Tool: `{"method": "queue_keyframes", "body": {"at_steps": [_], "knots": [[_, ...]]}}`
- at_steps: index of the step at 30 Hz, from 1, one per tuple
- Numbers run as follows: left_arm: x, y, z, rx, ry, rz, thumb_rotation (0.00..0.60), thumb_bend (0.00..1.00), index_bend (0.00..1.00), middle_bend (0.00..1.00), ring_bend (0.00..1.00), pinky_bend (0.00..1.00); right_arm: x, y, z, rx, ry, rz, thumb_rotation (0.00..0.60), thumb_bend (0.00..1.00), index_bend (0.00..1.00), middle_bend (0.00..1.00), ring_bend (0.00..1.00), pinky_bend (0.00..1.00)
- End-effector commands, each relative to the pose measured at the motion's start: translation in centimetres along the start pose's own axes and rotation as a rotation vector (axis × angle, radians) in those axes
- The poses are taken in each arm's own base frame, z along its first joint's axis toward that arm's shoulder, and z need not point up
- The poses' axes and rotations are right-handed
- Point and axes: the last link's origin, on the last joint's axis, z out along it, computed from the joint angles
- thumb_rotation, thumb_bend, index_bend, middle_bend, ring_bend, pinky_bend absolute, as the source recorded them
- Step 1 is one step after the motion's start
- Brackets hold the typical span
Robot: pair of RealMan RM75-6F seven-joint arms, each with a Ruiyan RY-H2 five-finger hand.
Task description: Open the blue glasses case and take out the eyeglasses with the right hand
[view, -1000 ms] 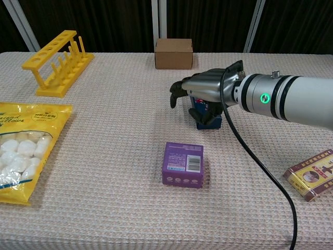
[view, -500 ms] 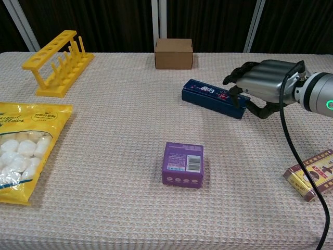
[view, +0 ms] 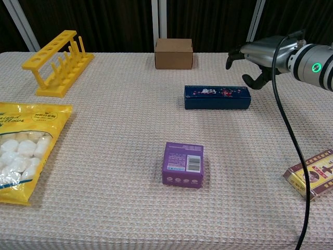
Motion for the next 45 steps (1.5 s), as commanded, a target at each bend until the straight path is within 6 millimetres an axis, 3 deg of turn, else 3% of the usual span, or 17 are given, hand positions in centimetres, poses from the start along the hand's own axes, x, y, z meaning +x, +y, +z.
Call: {"method": "queue_keyframes", "body": {"at_steps": [1,4,18,36,45], "knots": [[0.0,-0.1,0.0,0.006,-0.003,-0.001,0.6,0.12,0.09,0.07,0.05,0.1,-0.7,-1.4,0.8,-0.001,-0.033,-0.022,0.6,0.25,0.15,0.06,0.0,0.0],[0.0,-0.2,-0.1,0.006,-0.002,-0.001,0.6,0.12,0.09,0.07,0.05,0.1,-1.5,-2.0,1.1,-0.01,-0.079,0.006,0.6,0.24,0.15,0.06,0.0,0.0],[-0.2,-0.7,-0.3,0.015,0.007,-0.01,0.6,0.12,0.09,0.07,0.05,0.1,-2.0,-2.7,1.6,0.007,-0.117,-0.004,0.6,0.47,0.17,0.09,0.0,0.0],[-0.3,-0.9,-0.3,0.018,0.012,-0.017,0.6,0.12,0.09,0.07,0.05,0.1,-2.4,-2.9,2.0,0.004,-0.108,-0.022,0.6,0.51,0.21,0.1,0.0,0.0],[-0.2,-1.1,-0.4,0.018,0.024,-0.017,0.6,0.12,0.09,0.07,0.05,0.1,-2.3,-3.1,0.9,0.054,-0.126,-0.008,0.6,0.74,0.29,0.13,0.0,0.0]]}}
